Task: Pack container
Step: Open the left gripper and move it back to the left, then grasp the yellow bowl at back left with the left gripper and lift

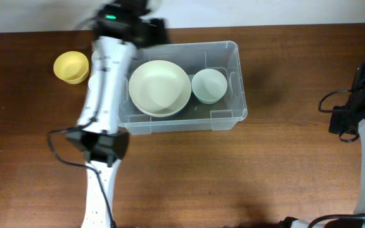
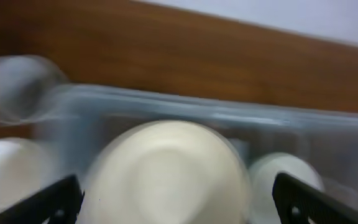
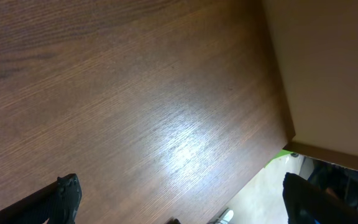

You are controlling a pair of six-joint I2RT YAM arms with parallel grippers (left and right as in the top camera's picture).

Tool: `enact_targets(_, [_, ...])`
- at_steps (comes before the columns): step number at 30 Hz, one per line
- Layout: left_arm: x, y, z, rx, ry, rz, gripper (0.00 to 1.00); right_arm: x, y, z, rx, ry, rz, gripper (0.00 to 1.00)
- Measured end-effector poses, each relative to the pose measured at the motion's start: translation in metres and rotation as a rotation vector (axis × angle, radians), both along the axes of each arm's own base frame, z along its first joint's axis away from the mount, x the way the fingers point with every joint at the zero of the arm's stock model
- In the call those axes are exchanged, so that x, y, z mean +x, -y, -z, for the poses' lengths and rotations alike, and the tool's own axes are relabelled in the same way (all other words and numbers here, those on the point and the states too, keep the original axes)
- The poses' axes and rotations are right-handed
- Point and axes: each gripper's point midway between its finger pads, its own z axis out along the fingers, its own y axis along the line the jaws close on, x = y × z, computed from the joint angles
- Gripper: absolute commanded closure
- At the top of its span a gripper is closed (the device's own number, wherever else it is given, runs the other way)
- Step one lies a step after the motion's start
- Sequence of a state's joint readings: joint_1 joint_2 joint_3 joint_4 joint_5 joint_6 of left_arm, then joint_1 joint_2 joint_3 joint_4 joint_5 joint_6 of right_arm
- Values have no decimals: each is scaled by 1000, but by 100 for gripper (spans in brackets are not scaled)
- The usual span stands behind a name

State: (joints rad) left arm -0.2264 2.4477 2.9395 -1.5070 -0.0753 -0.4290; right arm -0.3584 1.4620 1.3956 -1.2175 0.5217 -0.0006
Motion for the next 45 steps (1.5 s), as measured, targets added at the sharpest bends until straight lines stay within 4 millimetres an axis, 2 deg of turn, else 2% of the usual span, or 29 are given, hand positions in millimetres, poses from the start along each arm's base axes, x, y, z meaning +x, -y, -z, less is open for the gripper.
enact_targets(3, [4, -72, -6, 8, 3, -163, 1, 0, 0, 0, 0, 0, 0, 1])
enact_targets(8, [0, -180, 0, -23, -13, -420, 1, 0, 0, 0, 0, -1, 1, 1])
enact_targets(10, [-3, -209, 5, -43, -20, -493, 1, 0, 0, 0, 0, -1, 1, 1])
enact_targets(15, [-4, -250, 34, -71, -66, -588, 1, 0, 0, 0, 0, -1, 0, 1])
enact_targets(21, [-10, -269, 85, -89, -178, -632, 1, 0, 0, 0, 1, -1, 0, 1])
enact_targets(31, [-10, -267, 163, -118, -329, -649, 1, 0, 0, 0, 0, -1, 0, 1])
enact_targets(37, [-6, -262, 189, -157, -362, -652, 1, 0, 0, 0, 0, -1, 0, 1])
enact_targets(45, [-3, -260, 202, -182, -372, -661, 5, 0, 0, 0, 0, -1, 0, 1])
